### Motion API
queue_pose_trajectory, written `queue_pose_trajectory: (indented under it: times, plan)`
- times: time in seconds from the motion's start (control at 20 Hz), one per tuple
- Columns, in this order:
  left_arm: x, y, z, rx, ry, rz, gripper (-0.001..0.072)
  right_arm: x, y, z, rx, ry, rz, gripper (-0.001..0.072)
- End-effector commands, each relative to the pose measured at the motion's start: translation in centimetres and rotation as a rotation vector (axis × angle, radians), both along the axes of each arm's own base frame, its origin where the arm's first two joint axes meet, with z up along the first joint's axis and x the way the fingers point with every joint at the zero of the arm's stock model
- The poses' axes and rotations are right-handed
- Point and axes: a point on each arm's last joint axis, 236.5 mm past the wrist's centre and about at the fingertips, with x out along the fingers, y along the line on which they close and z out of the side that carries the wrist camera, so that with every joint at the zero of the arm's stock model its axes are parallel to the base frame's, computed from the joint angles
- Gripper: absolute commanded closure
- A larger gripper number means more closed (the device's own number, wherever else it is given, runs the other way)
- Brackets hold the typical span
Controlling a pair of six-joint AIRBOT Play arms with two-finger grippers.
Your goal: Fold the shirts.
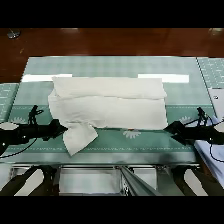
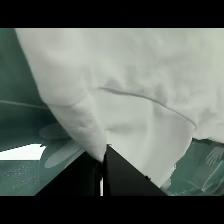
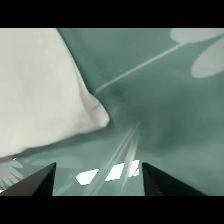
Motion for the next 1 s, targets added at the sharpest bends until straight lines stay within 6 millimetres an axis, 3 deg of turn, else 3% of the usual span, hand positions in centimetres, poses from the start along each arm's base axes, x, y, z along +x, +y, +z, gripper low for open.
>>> queue_pose_trajectory:
  times: [0.0, 0.1, 0.25, 0.3, 0.4, 0.5, 0.65, 0.8, 0.95]
  plan:
    - [0.0, -0.1, 0.0, -0.002, -0.002, -0.001, 0.0671, 3.1, 0.3, -0.3, 0.067, -0.037, -0.063, 0.009]
    - [0.1, 0.0, 0.0, 0.002, -0.004, 0.003, 0.067, 4.2, 0.4, -0.5, 0.088, -0.033, -0.066, 0.009]
    - [0.2, 0.1, 0.0, 0.006, -0.007, 0.007, 0.067, 4.9, 2.2, -1.8, 0.09, 0.007, 0.012, 0.0091]
    - [0.2, 0.1, 0.0, 0.006, -0.008, 0.006, 0.0671, 5.4, 2.7, -1.9, 0.084, 0.005, 0.038, 0.0176]
    - [1.0, 0.6, 0.6, 0.014, -0.029, 0.01, 0.0671, 6.9, 3.2, -1.3, 0.07, -0.029, 0.084, 0.0686]
    - [2.6, 1.4, 2.3, 0.013, -0.068, 0.014, 0.0671, 8.4, 3.1, 0.1, 0.053, -0.075, 0.147, 0.0691]
    - [5.6, 2.5, 5.3, 0.042, -0.158, 0.008, 0.0671, 11.6, 1.4, 2.9, -0.023, -0.154, 0.182, 0.0691]
    - [9.2, 4.2, 6.8, 0.063, -0.191, 0.082, 0.0671, 15.7, 0.7, 5.4, -0.039, -0.228, 0.171, 0.0691]
    - [13.7, 4.7, 8.2, 0.017, -0.218, 0.099, 0.0672, 19.4, 0.4, 6.6, -0.022, -0.271, 0.154, 0.0691]
